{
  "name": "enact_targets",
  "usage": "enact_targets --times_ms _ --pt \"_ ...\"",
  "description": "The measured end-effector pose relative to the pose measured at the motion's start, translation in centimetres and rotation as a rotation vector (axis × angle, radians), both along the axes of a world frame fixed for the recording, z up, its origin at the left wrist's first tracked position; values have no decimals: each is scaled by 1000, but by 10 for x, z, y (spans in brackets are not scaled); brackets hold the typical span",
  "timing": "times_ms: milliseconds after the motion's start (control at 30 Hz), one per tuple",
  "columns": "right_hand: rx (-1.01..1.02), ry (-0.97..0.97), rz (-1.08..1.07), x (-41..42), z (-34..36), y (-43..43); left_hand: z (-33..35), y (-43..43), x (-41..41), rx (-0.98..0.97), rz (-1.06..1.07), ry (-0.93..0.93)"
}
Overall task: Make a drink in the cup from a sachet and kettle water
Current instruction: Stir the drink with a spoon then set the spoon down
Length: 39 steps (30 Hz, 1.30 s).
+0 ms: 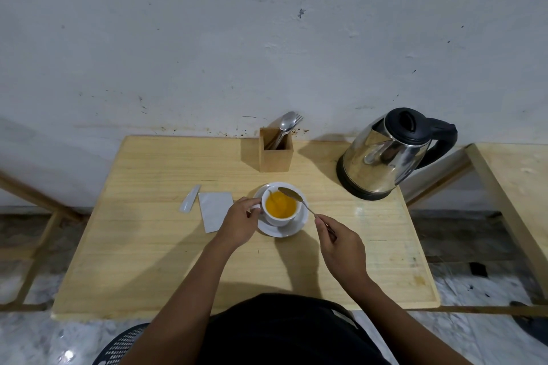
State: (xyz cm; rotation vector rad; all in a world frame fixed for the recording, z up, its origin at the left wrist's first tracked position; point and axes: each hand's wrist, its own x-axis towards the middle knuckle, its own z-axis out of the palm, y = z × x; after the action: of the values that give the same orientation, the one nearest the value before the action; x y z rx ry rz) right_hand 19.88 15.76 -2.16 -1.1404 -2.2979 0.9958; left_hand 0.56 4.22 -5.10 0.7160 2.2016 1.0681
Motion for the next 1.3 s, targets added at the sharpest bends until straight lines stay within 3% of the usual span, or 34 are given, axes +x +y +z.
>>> enact_targets --times_ms 533,967,1300 --pt "-107 -20 -35 -1 -1 -2 -1 0 -1 14 -13 4" --pt "-359 148 -114 6 -5 -6 -4 -1 -3 10 -15 -16" --pt "-406 199 -90 8 -1 -6 -1 0 -2 24 -6 -24"
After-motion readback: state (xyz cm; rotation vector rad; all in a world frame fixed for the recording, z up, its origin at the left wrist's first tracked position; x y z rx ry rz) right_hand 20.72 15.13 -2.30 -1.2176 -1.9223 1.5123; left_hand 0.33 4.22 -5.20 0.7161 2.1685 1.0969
